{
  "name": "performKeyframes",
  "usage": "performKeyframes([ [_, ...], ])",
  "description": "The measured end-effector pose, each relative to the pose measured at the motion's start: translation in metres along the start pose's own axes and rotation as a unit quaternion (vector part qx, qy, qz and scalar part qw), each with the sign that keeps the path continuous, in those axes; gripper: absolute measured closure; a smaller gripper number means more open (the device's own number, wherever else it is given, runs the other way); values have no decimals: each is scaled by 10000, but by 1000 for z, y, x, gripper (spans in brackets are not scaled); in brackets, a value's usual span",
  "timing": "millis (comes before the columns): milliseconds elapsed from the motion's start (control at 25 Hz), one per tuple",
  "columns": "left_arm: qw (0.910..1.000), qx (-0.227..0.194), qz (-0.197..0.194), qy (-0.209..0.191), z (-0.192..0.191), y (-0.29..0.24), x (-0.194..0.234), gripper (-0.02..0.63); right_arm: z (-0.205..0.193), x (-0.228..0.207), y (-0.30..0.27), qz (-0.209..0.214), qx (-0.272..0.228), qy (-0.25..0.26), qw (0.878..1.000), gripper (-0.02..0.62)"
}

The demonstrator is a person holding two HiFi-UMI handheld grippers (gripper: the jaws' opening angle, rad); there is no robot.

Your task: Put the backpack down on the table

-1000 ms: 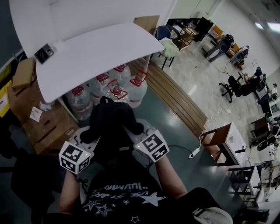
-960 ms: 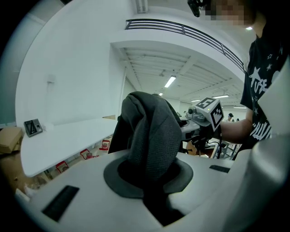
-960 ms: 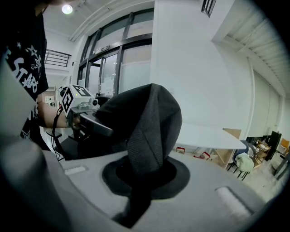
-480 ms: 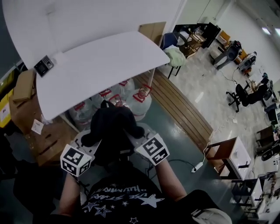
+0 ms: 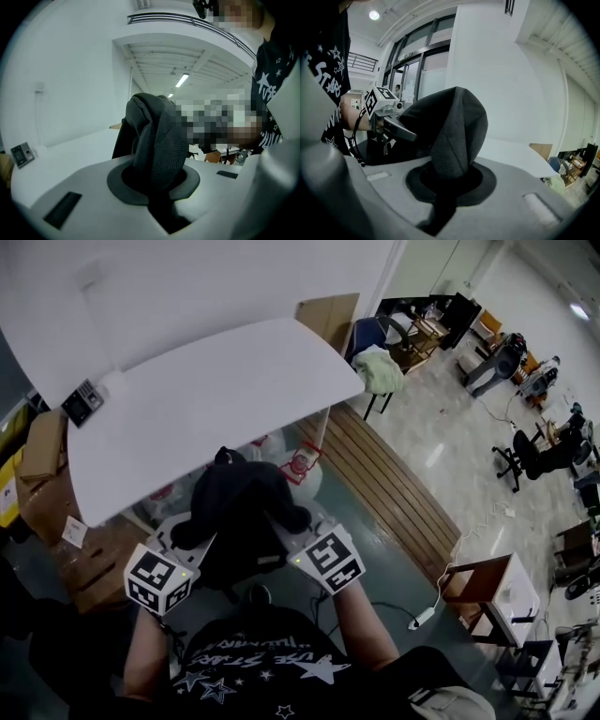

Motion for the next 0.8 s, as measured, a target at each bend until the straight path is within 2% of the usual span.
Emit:
performKeyframes([
  [200,9999,58,57,87,7,-33,8,552,-7,-35,-4,3,1,20,10000,565],
  [440,9999,79,-57,26,14,-49,20,552,-6,-52,-11,-33,39,23,10000,565],
  [800,9984,69,-535,-160,32,-88,64,552,2,-94,-35,-430,80,-61,9990,565],
])
Point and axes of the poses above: the fingertips, and each gripper's own axes: y backward along the fingers, x to its left, z out of its top, the point moved 4 cm from there along y, backward along the fingers, and after that the axes turned 4 degrees about -x, right-handed, at the moved point
